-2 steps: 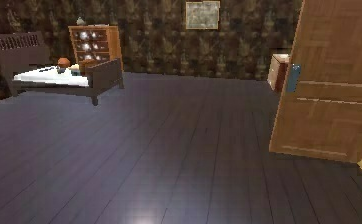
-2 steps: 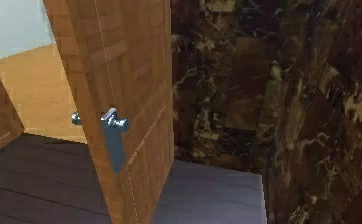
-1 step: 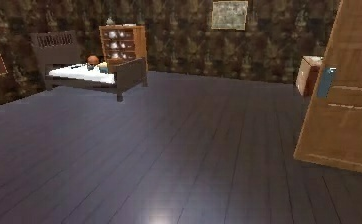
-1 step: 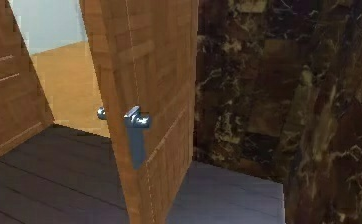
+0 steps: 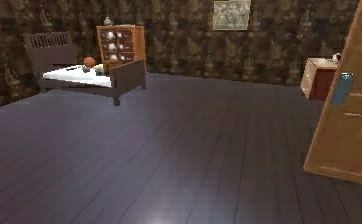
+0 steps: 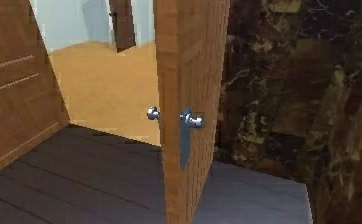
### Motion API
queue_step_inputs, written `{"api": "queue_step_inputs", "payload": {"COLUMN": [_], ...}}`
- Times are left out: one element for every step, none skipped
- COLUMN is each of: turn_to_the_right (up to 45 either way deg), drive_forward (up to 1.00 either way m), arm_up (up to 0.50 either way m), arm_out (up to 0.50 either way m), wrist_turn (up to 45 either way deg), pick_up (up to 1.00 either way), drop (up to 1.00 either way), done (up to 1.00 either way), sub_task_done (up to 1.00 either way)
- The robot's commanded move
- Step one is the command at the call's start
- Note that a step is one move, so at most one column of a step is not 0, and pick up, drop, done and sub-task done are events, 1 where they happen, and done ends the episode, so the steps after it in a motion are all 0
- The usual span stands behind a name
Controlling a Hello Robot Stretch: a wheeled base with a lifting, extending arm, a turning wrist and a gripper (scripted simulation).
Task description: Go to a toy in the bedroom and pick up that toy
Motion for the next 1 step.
{"api": "queue_step_inputs", "payload": {"turn_to_the_right": [30.0], "drive_forward": [0.0], "arm_up": [0.0], "arm_out": [0.0], "wrist_turn": [0.0], "pick_up": [0.0], "drop": [0.0], "done": [0.0], "sub_task_done": [0.0]}}
